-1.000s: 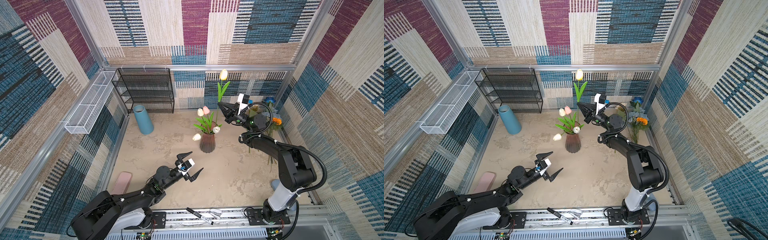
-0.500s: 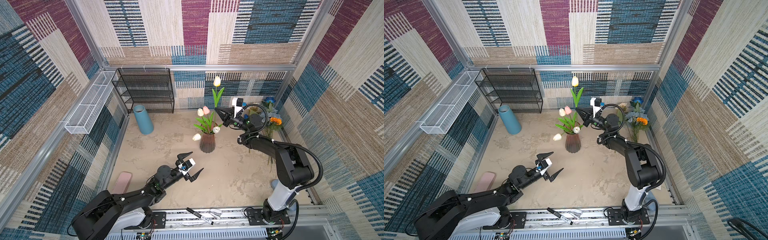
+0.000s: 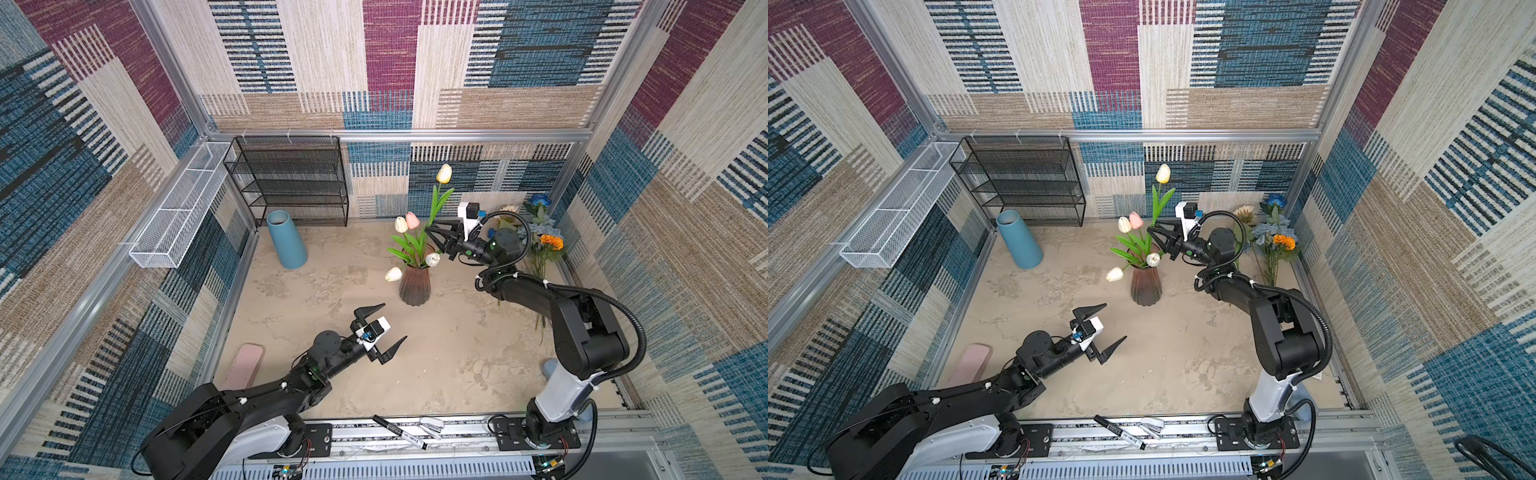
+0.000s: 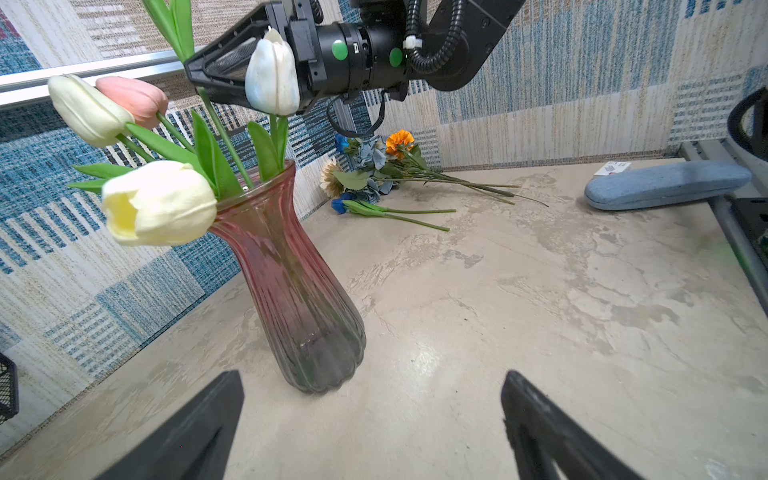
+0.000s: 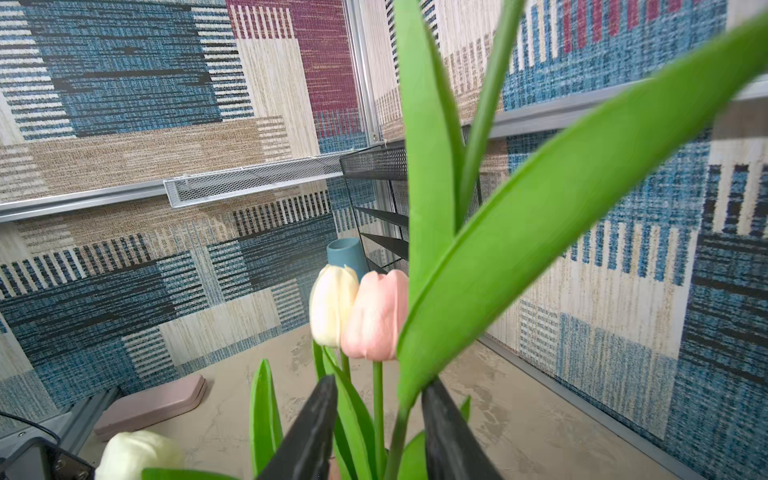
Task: Arrange the flowers into the vase
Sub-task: 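Carry the yellow tulip over the pink vase and lower its stem in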
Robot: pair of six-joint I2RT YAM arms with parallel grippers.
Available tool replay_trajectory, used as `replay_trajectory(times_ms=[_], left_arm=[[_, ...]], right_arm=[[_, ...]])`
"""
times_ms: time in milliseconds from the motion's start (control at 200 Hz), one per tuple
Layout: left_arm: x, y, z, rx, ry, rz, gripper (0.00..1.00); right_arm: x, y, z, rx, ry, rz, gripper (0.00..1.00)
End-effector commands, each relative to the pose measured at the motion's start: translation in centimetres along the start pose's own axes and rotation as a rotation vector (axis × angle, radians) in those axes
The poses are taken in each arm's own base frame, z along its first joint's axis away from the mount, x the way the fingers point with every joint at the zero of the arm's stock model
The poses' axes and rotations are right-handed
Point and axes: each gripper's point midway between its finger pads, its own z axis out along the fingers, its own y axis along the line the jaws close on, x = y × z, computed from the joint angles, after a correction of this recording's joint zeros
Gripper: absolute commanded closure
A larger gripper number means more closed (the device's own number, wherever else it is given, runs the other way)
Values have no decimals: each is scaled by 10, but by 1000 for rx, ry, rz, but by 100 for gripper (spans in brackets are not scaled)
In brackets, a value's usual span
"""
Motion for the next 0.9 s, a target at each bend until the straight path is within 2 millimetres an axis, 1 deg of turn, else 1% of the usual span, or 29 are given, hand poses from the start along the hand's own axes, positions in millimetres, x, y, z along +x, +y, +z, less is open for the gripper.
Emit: replay_trajectory(times_ms=[0,95,150,281,336,446,561,606,741,817,897], left_arm=[[-6,0,1,3,-20,15,0],[-5,0,1,3,-18,14,0],[-5,0,1,5,-18,12,0],[-5,-1,2,10,-22,8,0],[-6,-1,2,11,-24,7,0],[-5,-1,2,13,-24,5,0],[-6,-1,2,11,-25,8,0],[-5,-1,2,9,-23,8,0],[-5,-1,3,13,-20,6,0],[-5,-1,3,15,-21,4,0],[-5,-1,3,14,-22,5,0]], right_arm=[[-14,3,-3,32,-17,-46,59],[-24,1,-6,74,-21,-62,58],[-30,3,-8,88,-25,-74,60],[-34,8,-12,93,-16,-95,64],[-30,9,-13,90,-5,-101,67],[-19,13,-12,70,26,-106,68],[-1,13,-7,77,88,-123,71],[5,12,-5,85,112,-127,74],[14,12,3,92,177,-148,75],[15,11,7,109,212,-160,73],[12,4,8,151,230,-153,63]])
